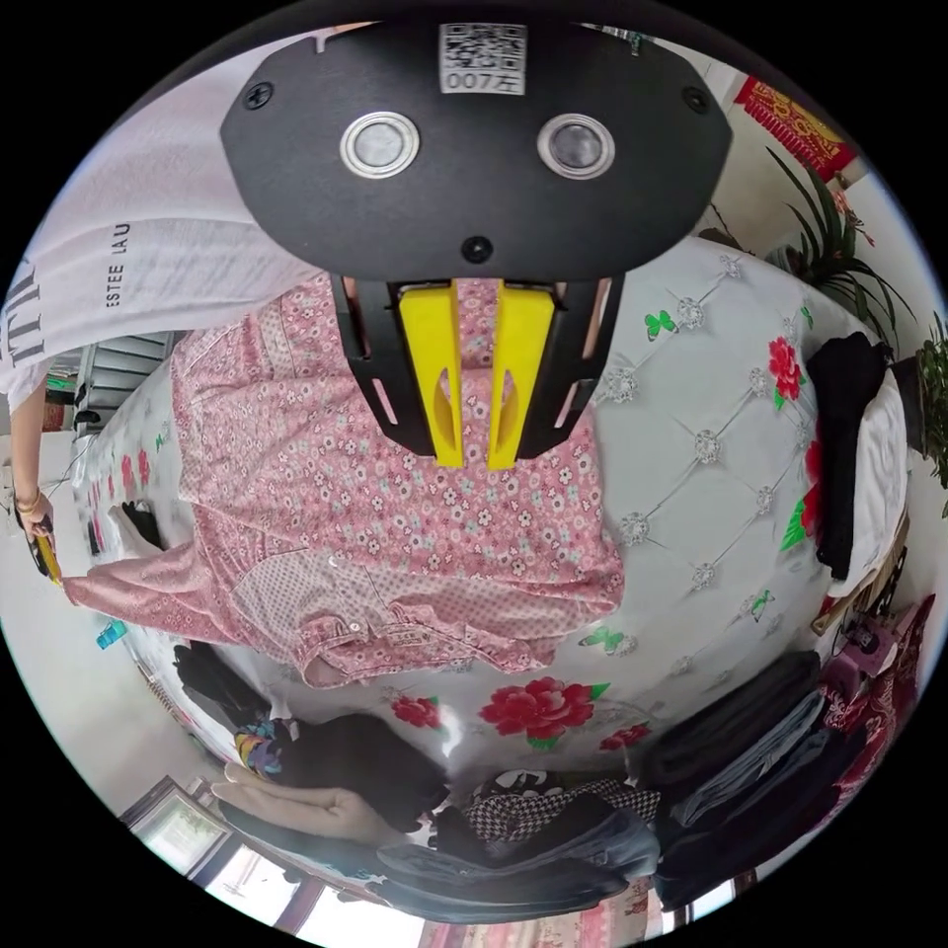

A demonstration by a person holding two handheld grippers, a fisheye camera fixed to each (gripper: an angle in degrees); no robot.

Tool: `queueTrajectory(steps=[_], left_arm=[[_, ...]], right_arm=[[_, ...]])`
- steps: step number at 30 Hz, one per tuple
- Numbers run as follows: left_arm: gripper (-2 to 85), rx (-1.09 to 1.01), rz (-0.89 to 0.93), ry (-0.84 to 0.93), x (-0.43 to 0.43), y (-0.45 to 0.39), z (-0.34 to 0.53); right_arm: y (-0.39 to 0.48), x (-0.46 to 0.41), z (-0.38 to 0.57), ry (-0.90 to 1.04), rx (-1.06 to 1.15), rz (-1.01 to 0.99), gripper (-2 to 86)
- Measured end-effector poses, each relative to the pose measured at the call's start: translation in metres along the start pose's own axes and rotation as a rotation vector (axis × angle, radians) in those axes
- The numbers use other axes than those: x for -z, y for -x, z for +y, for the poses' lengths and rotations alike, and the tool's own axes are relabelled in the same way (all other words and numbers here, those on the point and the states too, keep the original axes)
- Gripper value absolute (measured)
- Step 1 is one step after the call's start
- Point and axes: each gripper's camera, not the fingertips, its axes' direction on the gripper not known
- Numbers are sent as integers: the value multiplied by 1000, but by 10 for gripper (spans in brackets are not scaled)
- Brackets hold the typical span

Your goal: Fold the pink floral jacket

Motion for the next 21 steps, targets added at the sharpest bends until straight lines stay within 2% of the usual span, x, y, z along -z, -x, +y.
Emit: queueTrajectory(steps=[1,4,8,10,13,17,21], left_arm=[[47,-11,6,-4,0,-1,-2],[47,-18,31,-6,-2,0,-5],[47,-4,59,-9,0,8,-5],[47,1,50,-18,3,12,-1],[46,31,46,-9,1,22,8],[46,87,74,31,-12,34,17],[45,93,75,33,-14,33,14]], right_arm=[[-3,7,5,-41,-23,0,4],[8,-11,6,-60,133,154,11],[-7,-77,-10,119,381,409,36],[-19,-82,-14,166,418,423,45],[-39,-57,-16,99,456,336,47],[-91,-62,-34,199,358,406,45],[-108,-88,-52,265,367,414,46]])
